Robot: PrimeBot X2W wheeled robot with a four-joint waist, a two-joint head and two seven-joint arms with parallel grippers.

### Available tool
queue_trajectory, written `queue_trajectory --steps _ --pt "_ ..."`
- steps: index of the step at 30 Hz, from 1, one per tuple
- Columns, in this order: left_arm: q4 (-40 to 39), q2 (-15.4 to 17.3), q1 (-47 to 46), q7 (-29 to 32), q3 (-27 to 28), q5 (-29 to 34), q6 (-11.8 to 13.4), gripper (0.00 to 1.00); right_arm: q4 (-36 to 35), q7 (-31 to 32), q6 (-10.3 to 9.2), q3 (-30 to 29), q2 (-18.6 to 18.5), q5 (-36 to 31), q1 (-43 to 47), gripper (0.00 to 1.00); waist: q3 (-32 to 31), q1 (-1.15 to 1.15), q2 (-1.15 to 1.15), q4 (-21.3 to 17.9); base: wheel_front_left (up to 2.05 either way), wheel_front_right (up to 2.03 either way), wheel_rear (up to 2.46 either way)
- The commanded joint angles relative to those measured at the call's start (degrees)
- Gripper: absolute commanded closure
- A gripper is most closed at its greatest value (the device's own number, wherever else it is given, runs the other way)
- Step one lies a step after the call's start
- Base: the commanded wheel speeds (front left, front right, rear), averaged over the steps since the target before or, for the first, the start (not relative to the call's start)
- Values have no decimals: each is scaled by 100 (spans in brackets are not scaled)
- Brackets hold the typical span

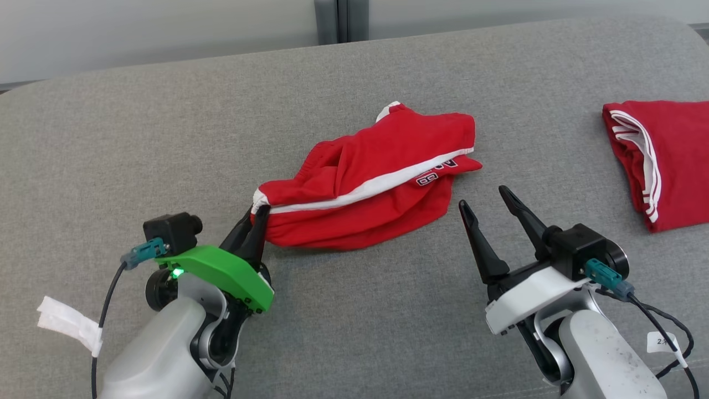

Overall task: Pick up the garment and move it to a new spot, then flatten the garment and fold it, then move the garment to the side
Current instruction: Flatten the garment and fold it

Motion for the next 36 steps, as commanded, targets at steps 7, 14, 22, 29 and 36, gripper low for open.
queue_trajectory --steps 7,14,22,29,36 --pt "-5 5 475 -258 459 6 -5 0 -3 -2 -9 -25 -59 59 174 0 -205 0 0 -96 0 0 0" --pt "-852 -93 1269 -284 2085 1165 -47 0 -78 41 -9 -219 -85 6 341 0 -384 0 0 -101 0 0 0" --pt "-1773 -506 2144 -288 3494 2933 -156 0 -183 116 -9 -434 -84 -60 454 0 -544 0 0 -9 0 0 0" --pt "-1840 -709 2580 -288 3890 3856 -242 0 -256 137 -9 -635 -12 -110 509 0 -666 0 0 90 0 0 0" --pt "-1650 -850 2863 -289 4012 4206 -372 0 -187 70 -9 -885 60 -139 678 0 -815 0 0 180 0 0 0"
